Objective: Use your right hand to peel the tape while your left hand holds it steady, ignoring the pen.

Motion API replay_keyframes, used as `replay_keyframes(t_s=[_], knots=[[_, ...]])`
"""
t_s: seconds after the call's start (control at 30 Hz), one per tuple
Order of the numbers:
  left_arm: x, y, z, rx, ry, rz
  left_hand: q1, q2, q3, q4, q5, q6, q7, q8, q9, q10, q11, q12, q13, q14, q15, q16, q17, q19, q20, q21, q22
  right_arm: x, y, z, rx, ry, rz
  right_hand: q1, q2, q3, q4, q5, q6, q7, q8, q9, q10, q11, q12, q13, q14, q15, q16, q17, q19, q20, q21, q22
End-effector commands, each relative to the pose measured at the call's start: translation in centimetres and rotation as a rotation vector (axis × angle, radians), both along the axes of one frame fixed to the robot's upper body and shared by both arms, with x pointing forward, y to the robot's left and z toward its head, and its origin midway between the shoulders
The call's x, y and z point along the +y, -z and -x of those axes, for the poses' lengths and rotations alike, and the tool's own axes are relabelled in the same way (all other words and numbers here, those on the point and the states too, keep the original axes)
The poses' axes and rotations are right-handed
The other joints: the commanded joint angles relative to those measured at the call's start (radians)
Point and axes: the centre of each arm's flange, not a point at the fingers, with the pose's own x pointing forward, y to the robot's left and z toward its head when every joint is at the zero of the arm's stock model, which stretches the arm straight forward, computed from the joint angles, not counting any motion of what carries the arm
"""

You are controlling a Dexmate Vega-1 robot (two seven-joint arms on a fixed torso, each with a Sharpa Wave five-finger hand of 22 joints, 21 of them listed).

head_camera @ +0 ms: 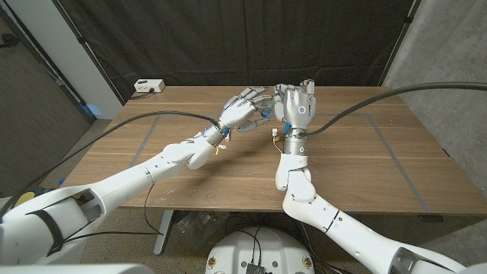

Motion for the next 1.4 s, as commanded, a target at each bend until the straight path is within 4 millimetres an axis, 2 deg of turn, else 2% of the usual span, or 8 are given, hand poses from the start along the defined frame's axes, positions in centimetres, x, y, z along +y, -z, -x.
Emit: replay_keyframes(t_s=[0.03,0.83,0.93,1.03,1.1,1.17,1.27,1.4], knots=[[-0.4,0.4,0.3,0.010,-0.007,-0.060,0.022,0.012,-0.004,-0.001,0.013,0.150,-0.137,0.019,0.021,-0.006,-0.001,0.011,0.012,-0.005,-0.033,-0.002,0.006,-0.003,-0.001,0.003,0.003,-0.2,-0.1,0.1,-0.054,0.001,-0.022,0.005,0.007,0.045,0.032,0.007,0.014,0.022,0.009,0.362,0.007,0.003,0.008,0.009,0.004,-0.119,0.007,0.012,-0.005,-0.139,0.011,0.004],[-1.3,1.0,1.0,0.021,-0.011,-0.135,0.039,0.016,-0.042,0.003,0.066,0.164,-0.140,0.015,0.021,-0.089,0.014,0.045,0.097,-0.050,0.001,-0.006,0.048,-0.049,0.019,0.000,0.006,-0.1,-0.3,0.3,-0.102,-0.009,-0.030,0.006,0.004,0.050,0.033,0.017,0.024,0.028,0.007,0.361,0.014,0.004,0.016,0.018,0.004,-0.119,0.010,0.043,-0.008,-0.135,0.034,0.005],[-0.9,1.0,1.0,0.002,-0.023,-0.111,0.039,0.019,-0.047,0.005,0.071,0.151,-0.141,0.011,0.025,-0.089,0.018,0.055,0.108,-0.046,-0.005,-0.002,0.054,-0.047,0.017,0.003,0.007,-0.1,-0.2,0.3,-0.105,-0.020,-0.035,0.012,0.003,0.051,0.028,0.021,0.024,0.027,-0.001,0.349,0.019,0.001,0.023,0.028,0.013,-0.119,0.006,0.033,0.011,-0.125,0.047,0.005],[-0.4,1.1,1.0,-0.011,-0.035,-0.082,0.038,0.024,-0.051,0.009,0.075,0.142,-0.127,0.008,0.028,-0.089,0.027,0.063,0.119,-0.040,-0.009,0.002,0.059,-0.047,0.016,0.006,0.008,-0.1,0.0,0.3,-0.108,-0.026,-0.031,0.031,-0.011,0.051,0.006,0.038,0.027,0.014,-0.023,0.306,0.022,0.000,0.010,0.009,0.052,-0.120,-0.014,-0.017,0.071,-0.086,0.080,-0.003],[0.0,1.1,1.0,-0.025,-0.039,-0.043,0.040,0.027,-0.054,0.011,0.077,0.131,-0.117,0.005,0.030,-0.089,0.027,0.070,0.126,-0.040,-0.009,0.003,0.063,-0.045,0.015,0.009,0.009,0.0,0.1,0.4,-0.101,-0.010,-0.032,0.027,-0.019,0.053,-0.005,0.064,-0.031,0.005,-0.093,0.229,-0.018,0.003,-0.075,-0.086,0.062,-0.121,-0.072,-0.099,0.081,-0.069,0.086,-0.017],[0.5,1.0,1.0,-0.034,-0.039,-0.001,0.041,0.031,-0.055,0.011,0.078,0.128,-0.111,0.005,0.032,-0.082,0.031,0.078,0.132,-0.035,-0.013,0.006,0.066,-0.040,0.013,0.012,0.010,0.2,0.2,0.5,-0.091,-0.001,-0.031,0.007,-0.027,0.074,-0.012,0.076,-0.155,-0.004,-0.173,0.141,-0.058,0.010,-0.186,-0.215,0.034,-0.118,-0.158,-0.205,0.095,-0.052,0.071,-0.033],[1.4,1.0,1.1,-0.050,-0.033,0.071,0.045,0.037,-0.057,0.013,0.077,0.112,-0.100,0.002,0.035,-0.074,0.030,0.089,0.141,-0.026,-0.019,0.011,0.072,-0.036,0.010,0.017,0.010,0.5,0.4,0.8,-0.086,-0.011,-0.042,-0.042,-0.039,0.122,-0.018,0.039,-0.303,0.001,-0.177,0.043,-0.167,0.023,-0.325,-0.338,-0.066,-0.114,-0.222,-0.362,0.107,-0.045,0.041,-0.035],[2.9,1.1,1.3,-0.063,-0.019,0.160,0.051,0.043,-0.059,0.012,0.071,0.123,-0.089,0.008,0.036,-0.059,0.024,0.106,0.151,-0.011,-0.036,0.016,0.077,-0.025,-0.002,0.024,0.010,0.7,0.9,1.2,-0.074,-0.032,-0.066,-0.108,-0.039,0.149,-0.004,-0.013,-0.424,0.019,-0.178,0.001,-0.287,0.041,-0.382,-0.402,-0.145,-0.109,-0.224,-0.463,0.113,-0.050,0.014,-0.037]])
